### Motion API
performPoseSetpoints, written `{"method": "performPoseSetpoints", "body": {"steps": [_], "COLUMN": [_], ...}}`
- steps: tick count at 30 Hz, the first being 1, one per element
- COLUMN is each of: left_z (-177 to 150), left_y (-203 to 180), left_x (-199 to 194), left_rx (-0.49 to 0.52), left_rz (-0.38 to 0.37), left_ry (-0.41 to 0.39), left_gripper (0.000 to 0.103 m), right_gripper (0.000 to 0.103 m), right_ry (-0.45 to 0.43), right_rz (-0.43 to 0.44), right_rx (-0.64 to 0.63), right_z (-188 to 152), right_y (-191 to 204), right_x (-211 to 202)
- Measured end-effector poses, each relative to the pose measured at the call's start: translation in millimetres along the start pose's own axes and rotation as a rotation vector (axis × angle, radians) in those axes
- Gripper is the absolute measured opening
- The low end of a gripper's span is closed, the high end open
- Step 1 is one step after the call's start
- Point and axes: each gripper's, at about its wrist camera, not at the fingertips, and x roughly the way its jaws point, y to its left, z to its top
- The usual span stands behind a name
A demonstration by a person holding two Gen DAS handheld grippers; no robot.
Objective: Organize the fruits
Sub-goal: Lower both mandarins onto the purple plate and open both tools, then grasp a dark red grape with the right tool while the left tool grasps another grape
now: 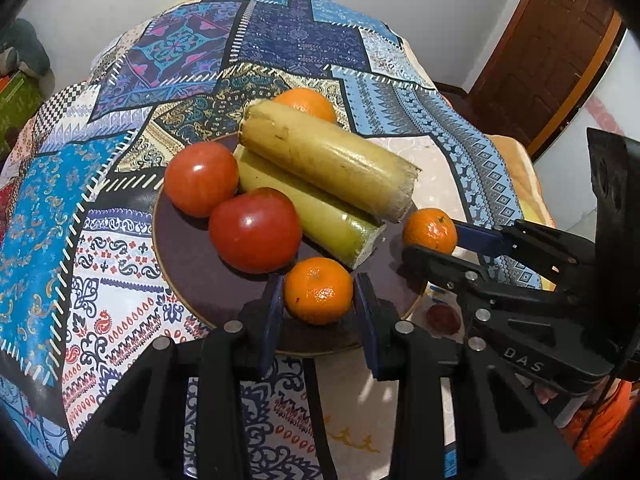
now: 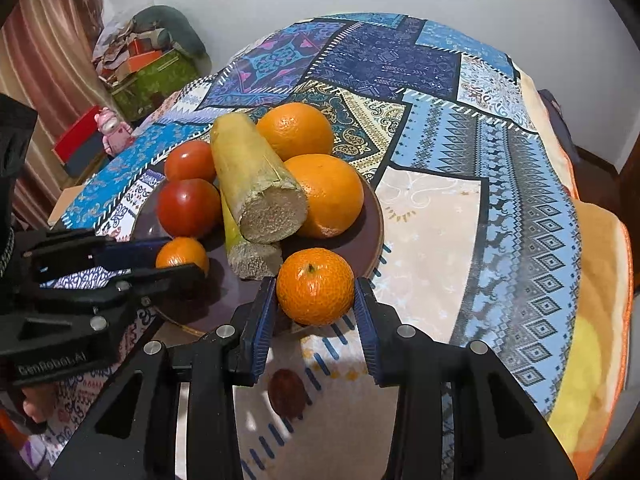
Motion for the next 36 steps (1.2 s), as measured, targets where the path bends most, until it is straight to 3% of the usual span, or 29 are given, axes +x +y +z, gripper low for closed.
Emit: {"method": "performPoseSetpoints", "body": {"steps": [5,15,22,36], "left_z": [-0.2,-10.4,-27.8,-78.9], "left_y": [3.2,-2.2,-13.3,-28.2], "left_x": [-4.1,-34.0,-67.3,-60.0], "left_rx": [-0.015,-0.002,0.028,0.069], "left_rz": [0.015,0.02,0.015,-0.003], "left_ry": [-0.014,-0.055,-0.095,-0.003], "left_gripper": [0.049,0.049,0.053,0.053], "right_gripper": [0.036,0.036,0.036,0.036], "right_ry": [0.014,-0.041,-0.068,0.033], "right_rz": [0.006,-0.022,-0.029,-0.027], "right_rx": [0.014,0.015,0.061,0.095], "right_z": [-0.8,-7.7,-32.3,-88.7], "right_y": [0.2,-1.6,-4.7,1.3], "right_x": [2.6,-34.6,-64.7,-50.3]}}
